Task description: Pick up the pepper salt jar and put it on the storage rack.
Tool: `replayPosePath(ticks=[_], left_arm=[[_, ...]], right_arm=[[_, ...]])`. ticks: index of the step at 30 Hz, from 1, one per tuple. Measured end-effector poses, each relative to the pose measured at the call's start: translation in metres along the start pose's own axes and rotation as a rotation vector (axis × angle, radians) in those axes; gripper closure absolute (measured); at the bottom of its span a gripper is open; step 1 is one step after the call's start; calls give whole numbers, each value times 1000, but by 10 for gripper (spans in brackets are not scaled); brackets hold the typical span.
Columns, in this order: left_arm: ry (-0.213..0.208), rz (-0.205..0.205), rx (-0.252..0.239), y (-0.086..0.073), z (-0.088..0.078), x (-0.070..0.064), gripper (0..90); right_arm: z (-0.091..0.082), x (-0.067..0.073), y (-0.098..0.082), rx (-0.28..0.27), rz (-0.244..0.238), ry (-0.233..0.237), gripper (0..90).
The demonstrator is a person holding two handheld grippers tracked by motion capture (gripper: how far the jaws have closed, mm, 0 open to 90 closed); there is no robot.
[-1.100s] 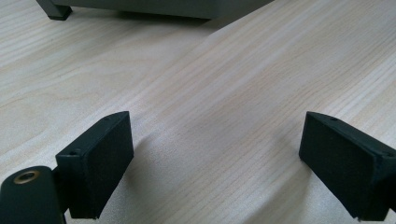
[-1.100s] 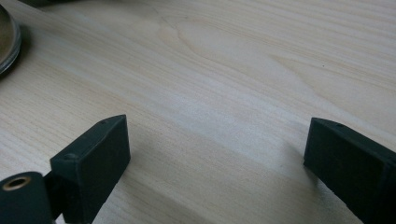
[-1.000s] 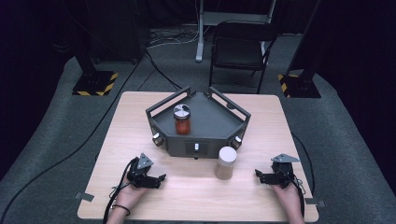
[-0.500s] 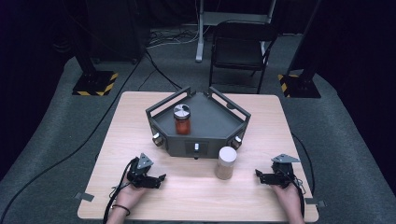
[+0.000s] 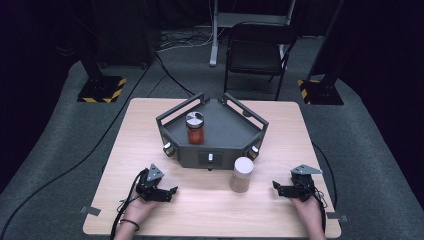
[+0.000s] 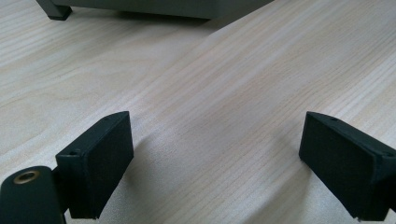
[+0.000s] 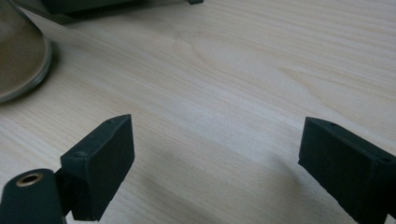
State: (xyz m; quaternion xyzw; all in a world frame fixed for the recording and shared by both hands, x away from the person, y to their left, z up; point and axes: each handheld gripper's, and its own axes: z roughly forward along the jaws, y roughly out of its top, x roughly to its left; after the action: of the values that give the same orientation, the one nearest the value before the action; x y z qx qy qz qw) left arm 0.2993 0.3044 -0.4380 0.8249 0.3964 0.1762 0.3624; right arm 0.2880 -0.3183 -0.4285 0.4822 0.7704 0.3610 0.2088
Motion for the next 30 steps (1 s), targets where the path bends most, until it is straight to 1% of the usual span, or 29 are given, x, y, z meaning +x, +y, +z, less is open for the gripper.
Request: replayPosePath(ticks=[5, 11, 15, 25, 30], left_arm=[[0, 0, 0, 0, 0, 0, 94], [0, 0, 0, 0, 0, 0, 94], [0, 0, 0, 0, 0, 0, 94], [0, 0, 0, 0, 0, 0, 94], [0, 0, 0, 0, 0, 0, 94]], right_arm=[[-3, -1, 0, -23, 5, 20, 95], [-5, 1, 1, -38, -4, 40, 95], [-6, 3, 3, -48, -16, 58, 95], [-9, 12, 7, -70, -48, 86, 95], [-9, 17, 11, -68, -65, 96, 95]])
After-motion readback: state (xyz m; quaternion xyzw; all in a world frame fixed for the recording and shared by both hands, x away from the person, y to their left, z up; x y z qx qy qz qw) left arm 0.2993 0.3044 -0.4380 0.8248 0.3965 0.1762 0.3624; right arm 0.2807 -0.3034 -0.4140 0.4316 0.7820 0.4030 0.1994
